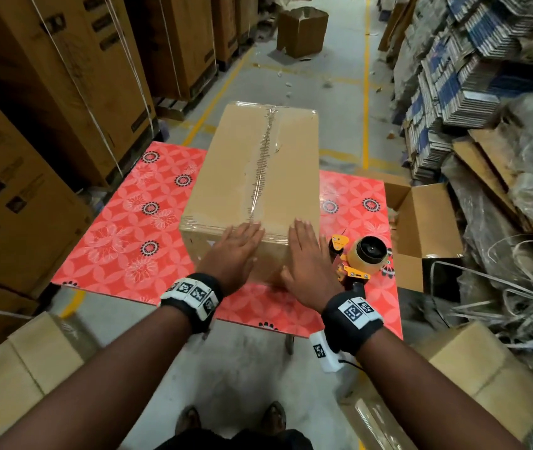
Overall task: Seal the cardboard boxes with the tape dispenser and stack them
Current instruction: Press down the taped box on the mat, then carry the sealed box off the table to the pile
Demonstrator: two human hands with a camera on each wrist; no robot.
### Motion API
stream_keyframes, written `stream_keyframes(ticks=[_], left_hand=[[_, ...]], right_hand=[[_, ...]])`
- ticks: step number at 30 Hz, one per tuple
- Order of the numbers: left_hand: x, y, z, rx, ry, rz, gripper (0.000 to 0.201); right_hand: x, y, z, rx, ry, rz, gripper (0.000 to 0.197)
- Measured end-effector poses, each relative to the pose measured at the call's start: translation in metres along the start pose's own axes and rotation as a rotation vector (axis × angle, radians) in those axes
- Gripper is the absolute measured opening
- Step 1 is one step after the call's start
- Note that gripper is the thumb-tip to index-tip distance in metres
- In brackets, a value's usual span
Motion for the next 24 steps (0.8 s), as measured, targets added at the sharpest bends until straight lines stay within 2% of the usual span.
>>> stream_keyframes(ticks=[2, 4, 8, 13, 16, 20, 22, 24], left_hand=[[-0.008, 0.022, -0.016, -0.054, -0.036, 0.001, 0.064], [-0.02, 0.048, -0.032, -0.173, -0.057, -0.013, 0.063], [-0.042, 0.077, -0.03, -0.317, 0.009, -0.058, 0.06], [-0.058, 0.105, 0.02, -0.414, 0.161, -0.05, 0.027], [-0.066, 0.13, 0.059, -0.486, 0.28, -0.012, 0.029], [-0.068, 0.171, 0.11, -0.557, 0.311, -0.025, 0.056], [-0.065, 0.184, 0.132, -0.569, 0.332, -0.053, 0.051], [-0.061, 0.189, 0.153, -0.539, 0.383, -0.032, 0.037]], right_hand=[[0.002, -0.007, -0.003, -0.003, -0.013, -0.006, 0.079], [0.003, -0.015, -0.003, 0.025, -0.025, 0.039, 0.077], [0.002, -0.022, 0.016, 0.073, 0.02, 0.186, 0.077], [-0.012, -0.038, 0.072, 0.121, 0.178, 0.207, 0.081], [-0.02, -0.059, 0.118, 0.193, 0.269, 0.207, 0.076], [-0.029, -0.086, 0.174, 0.219, 0.306, 0.128, 0.06], [-0.034, -0.094, 0.195, 0.244, 0.302, 0.122, 0.062], [-0.034, -0.102, 0.211, 0.275, 0.331, 0.132, 0.074]])
Point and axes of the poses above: each hand's wrist, its own z-axis towards the middle knuckle, its own x-axis out of the palm, y = z × x, the point moved 5 cm from there along z, towards the middle knuckle, and after that the axes turned 5 degrees about -y, right-handed, at the moved point
